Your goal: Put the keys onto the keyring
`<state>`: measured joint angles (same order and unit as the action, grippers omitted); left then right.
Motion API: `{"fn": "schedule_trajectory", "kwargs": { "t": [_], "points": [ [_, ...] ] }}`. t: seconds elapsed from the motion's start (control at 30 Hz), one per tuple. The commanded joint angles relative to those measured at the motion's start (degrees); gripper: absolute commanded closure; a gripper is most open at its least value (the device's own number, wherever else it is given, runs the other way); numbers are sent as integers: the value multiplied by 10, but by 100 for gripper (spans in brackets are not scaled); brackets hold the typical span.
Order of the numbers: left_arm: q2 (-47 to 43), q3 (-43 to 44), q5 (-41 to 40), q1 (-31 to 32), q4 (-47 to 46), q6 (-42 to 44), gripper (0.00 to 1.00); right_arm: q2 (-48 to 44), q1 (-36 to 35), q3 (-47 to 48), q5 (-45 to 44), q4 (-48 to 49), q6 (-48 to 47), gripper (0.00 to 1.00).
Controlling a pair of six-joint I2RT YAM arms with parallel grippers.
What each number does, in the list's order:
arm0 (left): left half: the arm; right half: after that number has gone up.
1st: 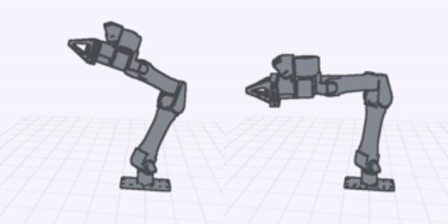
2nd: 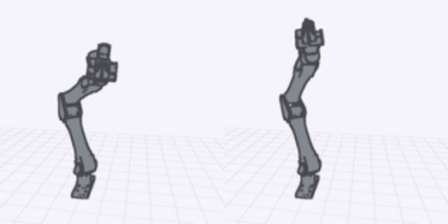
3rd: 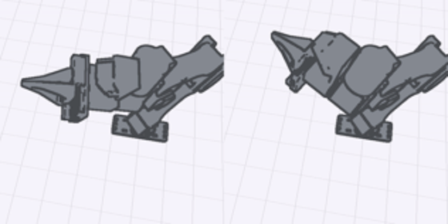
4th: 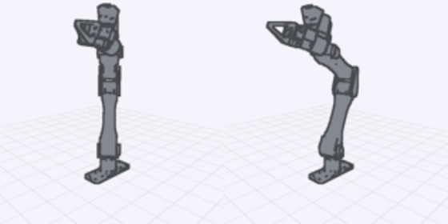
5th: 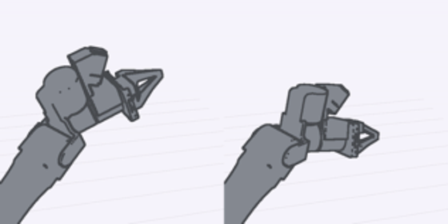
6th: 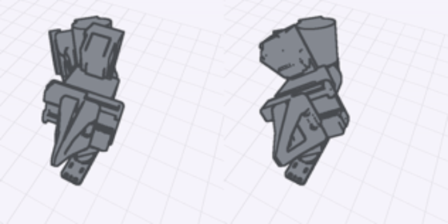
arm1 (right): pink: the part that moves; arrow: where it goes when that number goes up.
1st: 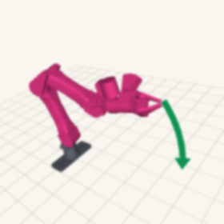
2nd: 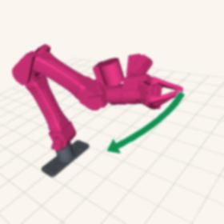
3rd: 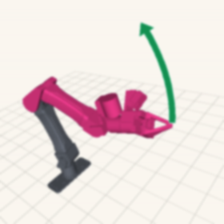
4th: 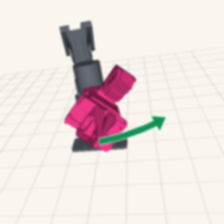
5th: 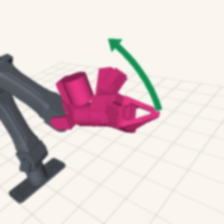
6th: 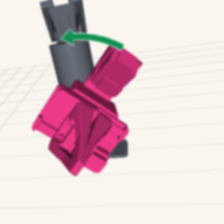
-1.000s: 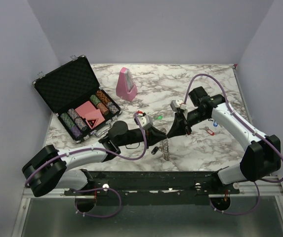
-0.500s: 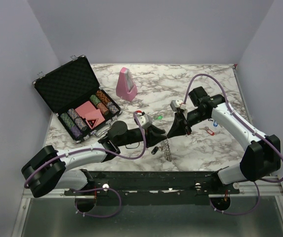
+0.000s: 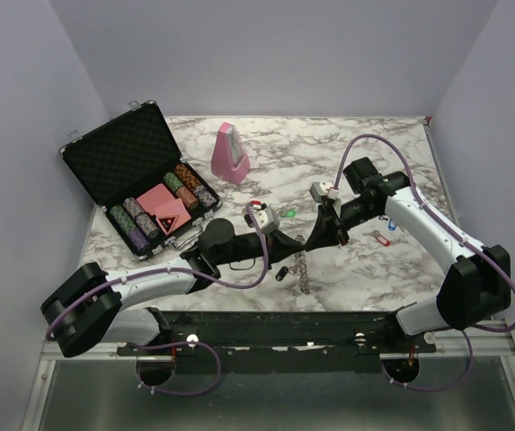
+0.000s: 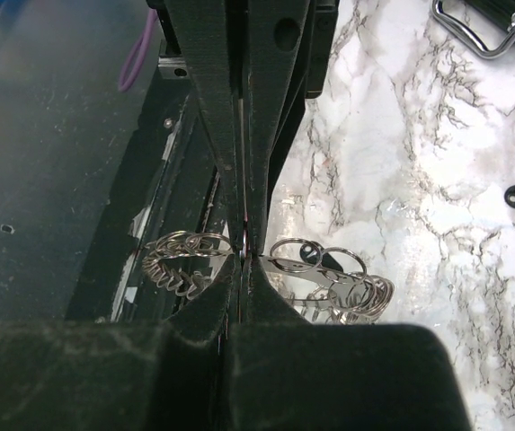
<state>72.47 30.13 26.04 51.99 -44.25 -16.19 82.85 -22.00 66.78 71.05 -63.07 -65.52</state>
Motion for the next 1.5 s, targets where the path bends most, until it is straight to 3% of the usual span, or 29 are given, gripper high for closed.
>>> {"fn": "schedule_trajectory", "kwargs": {
  "t": [0.0,0.17,0.4,0.5,1.0,1.47],
  "points": [
    [3,12,14,2,-5,1,100,2,-1,0,16,1,3,100],
    [-7,2,-3,1,-6,5,100,1,-1,1,16,1,3,98],
    [-34,-23,-22,0,-17,11,100,0,-1,3,9,1,3,70],
    [-39,-32,-20,0,-31,8,100,-1,-1,3,8,0,3,64],
    [-101,-89,23,-3,-78,116,100,-7,0,8,9,-22,-29,60],
    [-194,-78,67,-3,82,293,100,-8,13,10,13,-28,-39,59]
  ]
}}
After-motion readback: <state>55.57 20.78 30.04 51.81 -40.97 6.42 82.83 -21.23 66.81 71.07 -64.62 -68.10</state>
